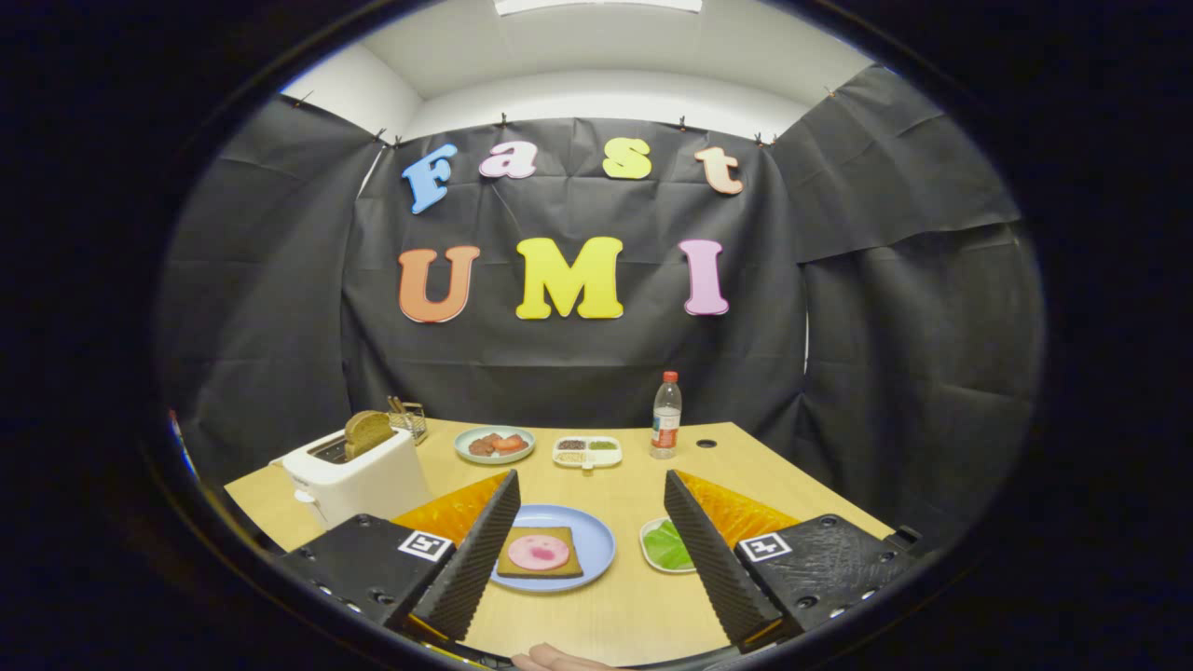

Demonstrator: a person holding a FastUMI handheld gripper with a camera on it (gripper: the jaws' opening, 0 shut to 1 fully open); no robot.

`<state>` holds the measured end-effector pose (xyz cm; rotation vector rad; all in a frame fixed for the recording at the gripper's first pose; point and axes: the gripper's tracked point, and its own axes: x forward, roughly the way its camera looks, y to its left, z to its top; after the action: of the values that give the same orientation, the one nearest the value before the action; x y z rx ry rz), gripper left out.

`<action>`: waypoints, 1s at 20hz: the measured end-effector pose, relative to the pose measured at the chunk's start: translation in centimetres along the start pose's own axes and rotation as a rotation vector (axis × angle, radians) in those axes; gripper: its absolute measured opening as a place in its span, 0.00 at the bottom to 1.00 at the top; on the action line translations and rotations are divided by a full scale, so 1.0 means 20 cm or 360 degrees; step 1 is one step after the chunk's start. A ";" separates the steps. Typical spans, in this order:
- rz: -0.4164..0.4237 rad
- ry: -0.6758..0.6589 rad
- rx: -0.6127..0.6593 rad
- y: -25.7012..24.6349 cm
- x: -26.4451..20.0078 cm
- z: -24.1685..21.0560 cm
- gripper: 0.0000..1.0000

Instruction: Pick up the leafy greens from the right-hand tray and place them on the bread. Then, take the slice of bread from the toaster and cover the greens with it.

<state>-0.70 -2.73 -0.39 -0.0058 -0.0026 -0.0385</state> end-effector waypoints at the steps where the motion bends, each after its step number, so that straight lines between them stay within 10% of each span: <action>1: -0.0009 0.0006 -0.0001 -0.02 0.01 0.00 0.95; 20: -0.0408 0.0949 -0.0088 -0.70 0.76 -0.87 0.95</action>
<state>13.97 -17.36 -17.61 -0.0494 0.5944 -0.2953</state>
